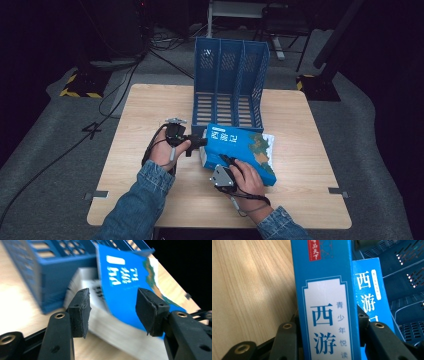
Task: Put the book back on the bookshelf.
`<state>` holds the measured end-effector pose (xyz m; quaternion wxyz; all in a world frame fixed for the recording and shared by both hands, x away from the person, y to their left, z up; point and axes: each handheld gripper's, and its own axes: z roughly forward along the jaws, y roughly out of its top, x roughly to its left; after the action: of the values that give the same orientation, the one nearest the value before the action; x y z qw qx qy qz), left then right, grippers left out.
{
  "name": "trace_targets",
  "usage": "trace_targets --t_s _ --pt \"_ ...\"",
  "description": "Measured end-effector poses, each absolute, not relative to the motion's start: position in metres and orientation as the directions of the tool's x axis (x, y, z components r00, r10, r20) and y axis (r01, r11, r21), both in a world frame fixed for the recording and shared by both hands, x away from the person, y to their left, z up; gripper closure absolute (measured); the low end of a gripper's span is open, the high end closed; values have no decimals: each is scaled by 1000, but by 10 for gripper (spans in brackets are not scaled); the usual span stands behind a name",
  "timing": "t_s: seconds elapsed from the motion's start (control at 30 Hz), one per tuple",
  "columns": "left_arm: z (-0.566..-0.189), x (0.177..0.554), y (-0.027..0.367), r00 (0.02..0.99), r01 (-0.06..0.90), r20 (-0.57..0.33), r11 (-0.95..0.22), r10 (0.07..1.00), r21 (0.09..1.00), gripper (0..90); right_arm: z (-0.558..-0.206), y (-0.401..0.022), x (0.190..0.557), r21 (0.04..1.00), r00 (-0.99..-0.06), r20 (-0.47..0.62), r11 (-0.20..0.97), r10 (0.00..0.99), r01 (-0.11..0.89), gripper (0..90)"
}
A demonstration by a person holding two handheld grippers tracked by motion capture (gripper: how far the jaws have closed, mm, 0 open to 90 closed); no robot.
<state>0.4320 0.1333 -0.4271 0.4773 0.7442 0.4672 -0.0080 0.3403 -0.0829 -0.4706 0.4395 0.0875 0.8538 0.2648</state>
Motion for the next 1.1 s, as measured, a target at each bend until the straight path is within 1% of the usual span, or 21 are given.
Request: trace_targets --t_s 0.2,0.37,0.43,0.5,0.6,0.67,0.83,0.9,1.0,1.03,1.1 --pt "-428 432 150 542 695 -461 -65 703 716 459 -450 -94 345 594 -645 -634 803 427 -53 610" --pt "-435 434 160 523 698 -449 -62 724 714 459 -433 -104 347 627 -661 -603 778 446 -46 615" --pt "-441 434 163 526 690 -421 -81 739 719 457 -427 -107 346 638 -664 -594 768 454 -45 616" --pt "-449 435 163 551 670 -379 -124 744 732 432 -420 -111 345 654 -669 -576 755 469 -34 617" --pt "-461 437 165 569 650 -292 -202 769 733 409 -407 -117 344 684 -677 -545 730 495 -17 617" --pt "-465 438 168 571 642 -259 -227 779 732 400 -398 -121 342 705 -680 -524 709 512 -9 618" --pt "-475 437 178 551 642 -198 -260 811 721 388 -379 -128 341 741 -678 -486 671 552 15 618" --pt "-478 435 182 568 616 -157 -290 808 733 389 -371 -132 343 758 -674 -462 651 576 36 618" --pt "-480 434 186 574 613 -141 -309 807 727 379 -365 -136 343 773 -667 -446 633 597 50 618" --pt "-483 433 191 568 616 -117 -327 814 717 378 -358 -140 345 789 -665 -423 611 616 64 619" --pt "-486 433 193 565 620 -106 -337 818 708 375 -356 -142 346 796 -665 -412 601 623 70 618"
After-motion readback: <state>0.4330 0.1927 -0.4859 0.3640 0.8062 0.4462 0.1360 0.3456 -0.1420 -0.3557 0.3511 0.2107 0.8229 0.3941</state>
